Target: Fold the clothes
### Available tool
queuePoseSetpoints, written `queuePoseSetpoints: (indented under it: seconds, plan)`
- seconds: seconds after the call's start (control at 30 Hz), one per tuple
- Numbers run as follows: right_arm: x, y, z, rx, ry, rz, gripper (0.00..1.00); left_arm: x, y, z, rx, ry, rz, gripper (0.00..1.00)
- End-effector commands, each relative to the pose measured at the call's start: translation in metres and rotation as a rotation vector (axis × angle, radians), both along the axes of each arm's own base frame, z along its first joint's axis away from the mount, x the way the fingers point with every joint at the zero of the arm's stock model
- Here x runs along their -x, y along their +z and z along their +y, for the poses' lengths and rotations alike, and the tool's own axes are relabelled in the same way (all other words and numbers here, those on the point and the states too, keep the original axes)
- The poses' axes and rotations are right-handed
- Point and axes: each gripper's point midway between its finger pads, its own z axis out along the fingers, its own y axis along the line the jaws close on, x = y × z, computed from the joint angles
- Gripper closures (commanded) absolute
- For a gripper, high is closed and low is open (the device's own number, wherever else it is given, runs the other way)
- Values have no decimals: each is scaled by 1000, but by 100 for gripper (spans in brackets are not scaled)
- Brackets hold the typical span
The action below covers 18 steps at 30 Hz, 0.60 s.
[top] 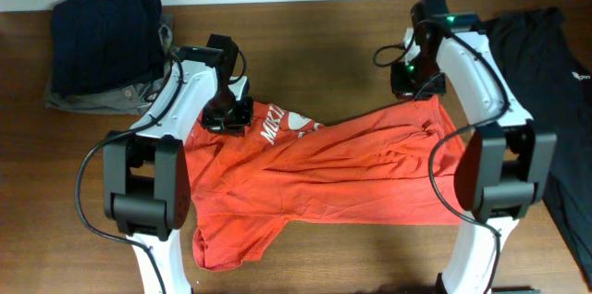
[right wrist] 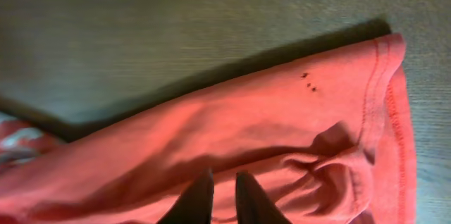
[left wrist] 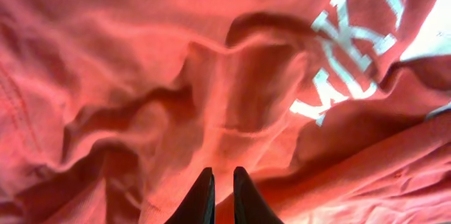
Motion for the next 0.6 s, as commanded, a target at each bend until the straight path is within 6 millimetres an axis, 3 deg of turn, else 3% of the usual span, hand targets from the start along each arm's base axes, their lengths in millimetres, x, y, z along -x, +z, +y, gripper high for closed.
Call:
queuePoseSetpoints:
  seconds: [0.0,0.23,0.57]
  plan:
    - [4,-24,-19,63,-50,58,86,-1,-13,-4,21,11,29,91]
    - [10,-58,-42,63,-103,143,94,-10,-37,-5,17,8,27,93]
    - [12,-84,-64,57,-156,185,96,-29,-52,-5,28,16,-27,93]
